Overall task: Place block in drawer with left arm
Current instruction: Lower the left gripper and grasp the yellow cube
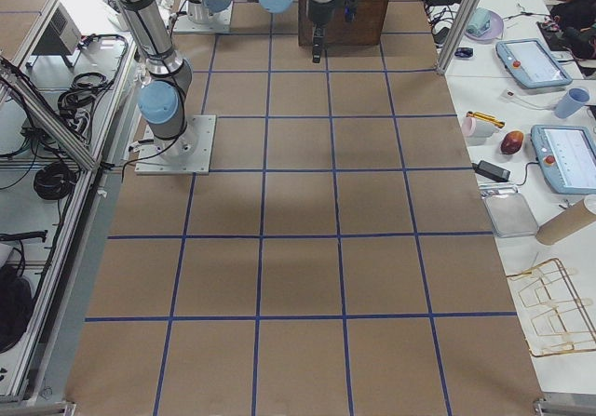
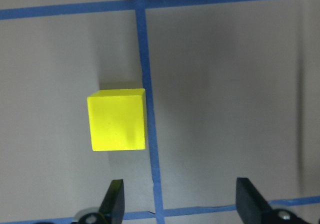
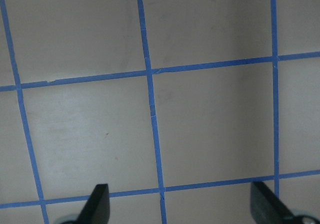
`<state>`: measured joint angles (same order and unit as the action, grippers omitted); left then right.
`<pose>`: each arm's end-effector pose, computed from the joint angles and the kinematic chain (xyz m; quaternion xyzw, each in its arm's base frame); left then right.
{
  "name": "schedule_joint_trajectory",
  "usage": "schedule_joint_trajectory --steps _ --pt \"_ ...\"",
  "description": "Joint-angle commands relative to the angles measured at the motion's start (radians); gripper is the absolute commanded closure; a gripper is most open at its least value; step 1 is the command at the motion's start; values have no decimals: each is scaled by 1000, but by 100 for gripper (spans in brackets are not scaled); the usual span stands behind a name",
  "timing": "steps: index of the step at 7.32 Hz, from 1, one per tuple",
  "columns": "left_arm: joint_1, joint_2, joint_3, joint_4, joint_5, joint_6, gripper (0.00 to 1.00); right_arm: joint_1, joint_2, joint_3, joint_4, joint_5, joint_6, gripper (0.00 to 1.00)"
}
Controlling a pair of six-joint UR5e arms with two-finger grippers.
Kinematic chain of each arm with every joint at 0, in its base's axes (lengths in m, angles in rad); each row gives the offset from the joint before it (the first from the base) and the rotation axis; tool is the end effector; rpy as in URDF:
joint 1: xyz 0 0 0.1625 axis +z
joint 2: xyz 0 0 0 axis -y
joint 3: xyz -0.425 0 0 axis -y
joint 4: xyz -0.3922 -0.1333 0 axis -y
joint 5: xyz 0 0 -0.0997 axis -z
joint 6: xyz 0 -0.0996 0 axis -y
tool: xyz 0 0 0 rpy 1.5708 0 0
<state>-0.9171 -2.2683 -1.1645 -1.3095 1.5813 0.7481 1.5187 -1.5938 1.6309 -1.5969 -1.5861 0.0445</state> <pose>0.3483 -0.6721 0.2731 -0.0473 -0.9988 -0.0148 0.0056 0.1066 -0.4870 0.4722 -0.0482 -0.9988 -0.0055 0.0076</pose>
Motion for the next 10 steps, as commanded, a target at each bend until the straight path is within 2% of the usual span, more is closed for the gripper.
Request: schedule_joint_trajectory --steps 1,4,10 --pt "9 -51 22 61 2 25 17 0 0 0 0 0 0 0" --pt "9 -80 25 76 35 23 17 0 0 0 0 0 0 0" --pt "9 -119 23 105 32 22 18 0 0 0 0 0 0 0"
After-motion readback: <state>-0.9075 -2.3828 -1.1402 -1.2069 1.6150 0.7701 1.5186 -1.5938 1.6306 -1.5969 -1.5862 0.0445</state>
